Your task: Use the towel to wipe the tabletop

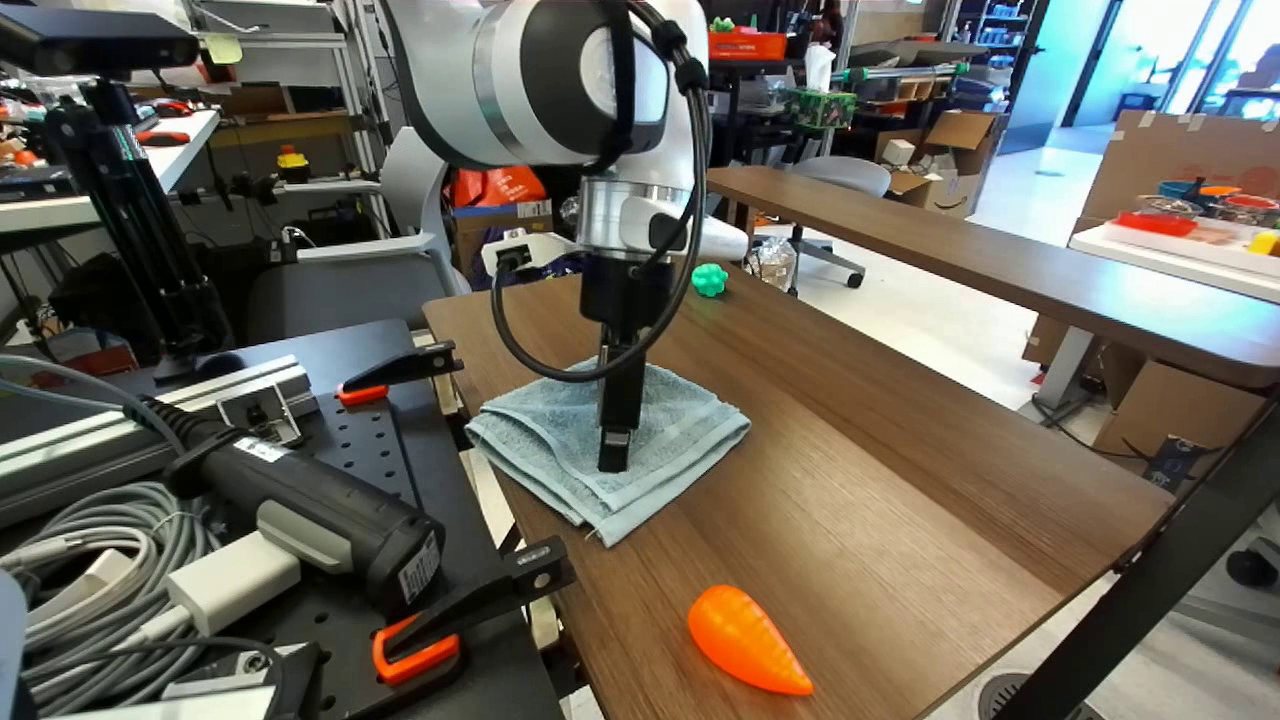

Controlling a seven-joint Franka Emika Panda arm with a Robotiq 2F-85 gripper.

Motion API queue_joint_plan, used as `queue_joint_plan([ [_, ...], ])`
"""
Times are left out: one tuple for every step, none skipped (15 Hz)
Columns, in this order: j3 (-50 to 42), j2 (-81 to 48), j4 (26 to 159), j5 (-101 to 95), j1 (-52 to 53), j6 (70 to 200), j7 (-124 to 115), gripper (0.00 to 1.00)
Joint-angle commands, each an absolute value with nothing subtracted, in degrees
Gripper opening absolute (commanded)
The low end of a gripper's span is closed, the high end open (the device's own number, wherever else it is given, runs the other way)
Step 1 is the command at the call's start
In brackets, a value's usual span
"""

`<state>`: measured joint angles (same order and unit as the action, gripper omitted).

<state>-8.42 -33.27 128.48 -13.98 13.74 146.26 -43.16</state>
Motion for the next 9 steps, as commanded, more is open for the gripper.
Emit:
queue_joint_plan([
  [-1.7, -36.8, 125.9, -3.0, 7.1, 152.3, -35.4, 1.0],
  [-0.5, -37.2, 126.1, -1.0, 6.6, 153.3, -33.1, 1.0],
  [0.5, -37.7, 126.6, 0.4, 6.5, 154.3, -30.9, 1.0],
  [1.1, -38.6, 127.0, 1.1, 6.9, 155.0, -28.9, 1.0],
  [1.1, -39.2, 127.7, 1.3, 8.0, 155.8, -27.6, 1.0],
  [1.3, -39.3, 128.3, 1.4, 8.8, 155.9, -26.1, 1.0],
  [2.1, -39.2, 128.8, 1.3, 9.1, 153.9, -24.1, 1.0],
  [2.5, -39.0, 130.0, 0.7, 9.9, 154.6, -22.8, 1.0],
  [2.8, -38.4, 131.2, 0.3, 10.7, 155.1, -21.8, 1.0],
])
